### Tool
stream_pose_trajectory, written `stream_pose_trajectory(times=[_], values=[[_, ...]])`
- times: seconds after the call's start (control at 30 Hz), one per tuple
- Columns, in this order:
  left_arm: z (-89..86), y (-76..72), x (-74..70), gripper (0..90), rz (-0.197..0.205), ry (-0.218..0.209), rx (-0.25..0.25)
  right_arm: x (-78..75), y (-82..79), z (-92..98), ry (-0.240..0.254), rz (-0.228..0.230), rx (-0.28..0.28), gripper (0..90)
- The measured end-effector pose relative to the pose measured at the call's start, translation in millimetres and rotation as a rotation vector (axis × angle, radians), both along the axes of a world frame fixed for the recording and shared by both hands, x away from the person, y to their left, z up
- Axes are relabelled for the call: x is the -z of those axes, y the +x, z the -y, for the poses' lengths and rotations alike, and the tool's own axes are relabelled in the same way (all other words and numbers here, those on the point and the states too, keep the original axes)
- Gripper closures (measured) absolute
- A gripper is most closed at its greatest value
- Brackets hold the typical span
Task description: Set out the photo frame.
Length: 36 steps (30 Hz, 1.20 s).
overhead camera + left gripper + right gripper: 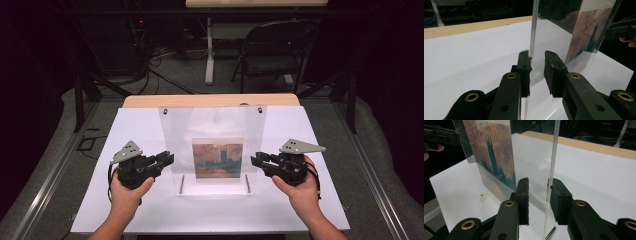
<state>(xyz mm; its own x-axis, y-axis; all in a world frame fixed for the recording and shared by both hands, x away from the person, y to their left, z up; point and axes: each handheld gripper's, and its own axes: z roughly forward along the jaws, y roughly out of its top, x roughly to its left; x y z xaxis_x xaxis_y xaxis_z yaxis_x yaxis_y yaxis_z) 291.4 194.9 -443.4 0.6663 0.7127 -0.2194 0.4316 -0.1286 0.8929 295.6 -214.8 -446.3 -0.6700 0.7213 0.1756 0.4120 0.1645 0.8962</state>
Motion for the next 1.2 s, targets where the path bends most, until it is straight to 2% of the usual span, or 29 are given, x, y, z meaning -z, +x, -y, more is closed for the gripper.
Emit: stream_pose_trajectory(times=[0.1,0.47,0.67,0.73,0.9,1.03,1.2], values=[[0.4,0.0,0.6,74.7,0.000,-0.005,-0.006,1.0,-0.8,0.3,-0.001,0.008,0.002,70.1],[-0.1,0.9,0.9,74.1,-0.003,-0.011,-0.007,2.4,2.0,2.7,0.033,-0.008,-0.010,69.9],[-0.3,0.1,1.3,73.2,-0.002,-0.016,-0.003,1.8,2.7,3.3,0.024,-0.009,-0.018,68.6],[0.2,-0.4,1.2,72.1,-0.003,-0.015,-0.003,2.4,3.4,2.7,0.034,-0.004,-0.021,66.3],[1.4,-2.3,-0.1,69.1,0.007,0.001,-0.002,0.6,0.7,0.1,0.005,0.016,-0.022,57.9],[-0.8,-7.0,-1.9,59.8,0.020,0.005,-0.006,0.0,-2.5,1.3,-0.008,0.045,-0.012,46.7],[-9.9,-15.2,-2.8,48.9,0.036,0.015,-0.032,1.8,-10.6,8.8,-0.030,0.058,0.009,37.7]])
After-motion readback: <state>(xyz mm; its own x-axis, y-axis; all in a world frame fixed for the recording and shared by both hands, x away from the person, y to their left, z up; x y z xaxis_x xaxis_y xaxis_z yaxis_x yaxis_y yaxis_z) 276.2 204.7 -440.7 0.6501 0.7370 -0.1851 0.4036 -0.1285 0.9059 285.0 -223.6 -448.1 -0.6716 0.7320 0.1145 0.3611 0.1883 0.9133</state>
